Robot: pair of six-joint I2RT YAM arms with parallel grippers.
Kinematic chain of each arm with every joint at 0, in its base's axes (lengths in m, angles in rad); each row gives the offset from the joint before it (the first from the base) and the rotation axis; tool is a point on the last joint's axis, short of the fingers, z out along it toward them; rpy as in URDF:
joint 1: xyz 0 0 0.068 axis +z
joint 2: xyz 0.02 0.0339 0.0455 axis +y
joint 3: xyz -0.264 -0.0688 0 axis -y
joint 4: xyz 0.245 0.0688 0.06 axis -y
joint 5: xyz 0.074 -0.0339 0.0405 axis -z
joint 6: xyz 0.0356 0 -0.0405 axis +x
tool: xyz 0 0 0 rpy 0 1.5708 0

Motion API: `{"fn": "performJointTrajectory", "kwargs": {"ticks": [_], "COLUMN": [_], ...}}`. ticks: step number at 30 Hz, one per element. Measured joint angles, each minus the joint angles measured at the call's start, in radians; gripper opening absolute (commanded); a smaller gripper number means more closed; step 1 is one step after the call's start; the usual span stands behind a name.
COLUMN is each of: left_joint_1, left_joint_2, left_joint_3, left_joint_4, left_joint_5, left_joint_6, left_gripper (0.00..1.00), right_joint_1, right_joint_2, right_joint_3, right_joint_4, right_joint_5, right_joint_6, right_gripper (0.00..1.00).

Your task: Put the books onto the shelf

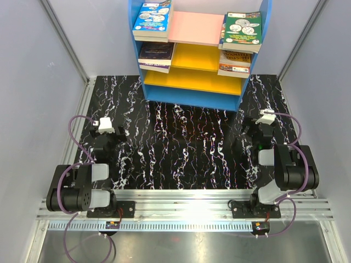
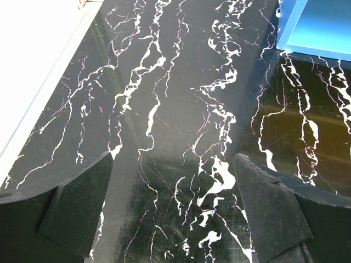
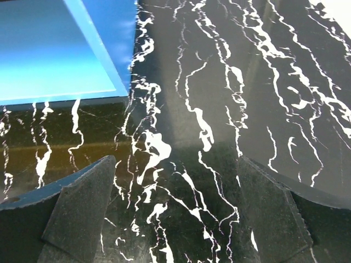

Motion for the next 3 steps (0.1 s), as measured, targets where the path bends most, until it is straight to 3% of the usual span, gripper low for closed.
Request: {"fn": "performJointTrajectory", "kwargs": {"ticks": [3], "left_joint_1": [0.000], "left_joint_2": [0.000], "left_joint_3": [0.000], "left_joint_4": [0.000], "left_joint_5": [0.000], "left_joint_6": [0.000], "left_gripper": [0.99], "right_joint_1": [0.000], "right_joint_2": [0.000], "right_joint_3": [0.000], "right_joint_4": [0.002], "right_joint_5": [-0.044], "right_joint_6": [-0.009], "right_gripper": [1.00]}}
